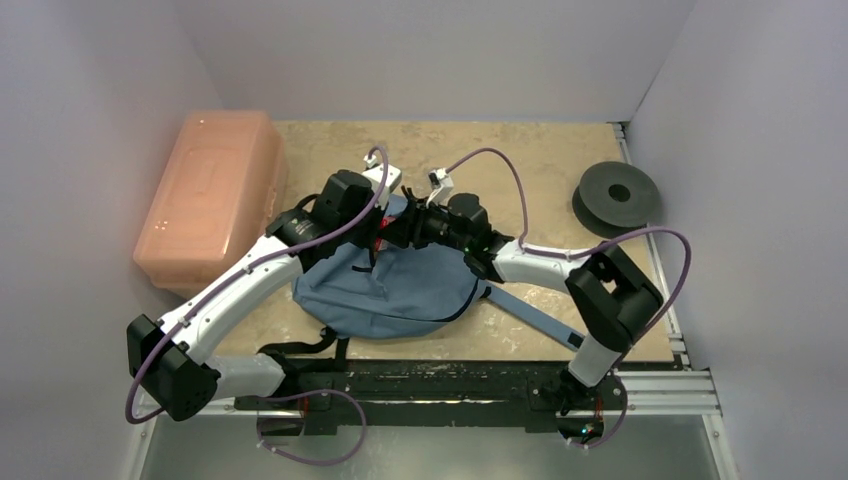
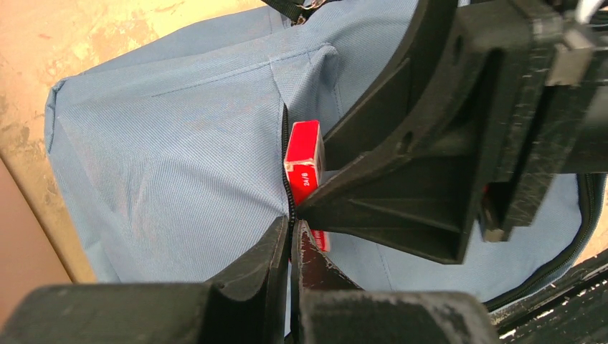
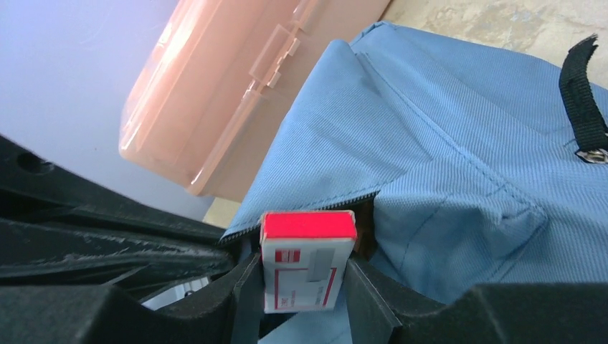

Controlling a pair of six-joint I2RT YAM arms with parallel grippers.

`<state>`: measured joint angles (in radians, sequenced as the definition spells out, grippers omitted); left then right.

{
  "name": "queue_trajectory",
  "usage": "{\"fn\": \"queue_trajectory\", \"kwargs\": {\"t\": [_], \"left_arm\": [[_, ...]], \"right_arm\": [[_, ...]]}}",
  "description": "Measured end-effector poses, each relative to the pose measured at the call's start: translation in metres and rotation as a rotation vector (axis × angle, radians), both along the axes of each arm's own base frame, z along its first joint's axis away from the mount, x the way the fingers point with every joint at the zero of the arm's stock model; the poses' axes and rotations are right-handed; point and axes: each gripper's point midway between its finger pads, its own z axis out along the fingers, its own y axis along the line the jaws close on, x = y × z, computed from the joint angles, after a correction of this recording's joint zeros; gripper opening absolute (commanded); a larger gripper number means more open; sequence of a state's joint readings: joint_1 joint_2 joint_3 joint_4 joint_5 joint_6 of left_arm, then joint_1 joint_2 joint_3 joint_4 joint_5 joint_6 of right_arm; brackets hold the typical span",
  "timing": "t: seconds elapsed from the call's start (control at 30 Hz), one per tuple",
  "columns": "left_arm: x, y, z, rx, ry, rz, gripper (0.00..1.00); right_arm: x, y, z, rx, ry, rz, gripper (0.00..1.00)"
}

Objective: Pack the student bag
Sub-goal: Place the stationery in the student bag.

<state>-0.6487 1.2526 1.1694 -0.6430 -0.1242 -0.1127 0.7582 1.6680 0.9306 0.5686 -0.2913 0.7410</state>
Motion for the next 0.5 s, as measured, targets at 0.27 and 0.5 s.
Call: {"fn": "queue_trajectory", "kwargs": {"t": [0.27, 0.5], "left_arm": [[0.0, 0.0, 0.001, -0.004, -0.004, 0.0, 0.0], [0.0, 0.0, 0.001, -0.004, -0.005, 0.001, 0.0]], "right_arm": [[0.006, 0.021, -0.033, 0.078, 0.069, 0.033, 0.51], [-0.001, 0.036, -0.04, 0.101, 0.086, 0.097, 0.69]]}}
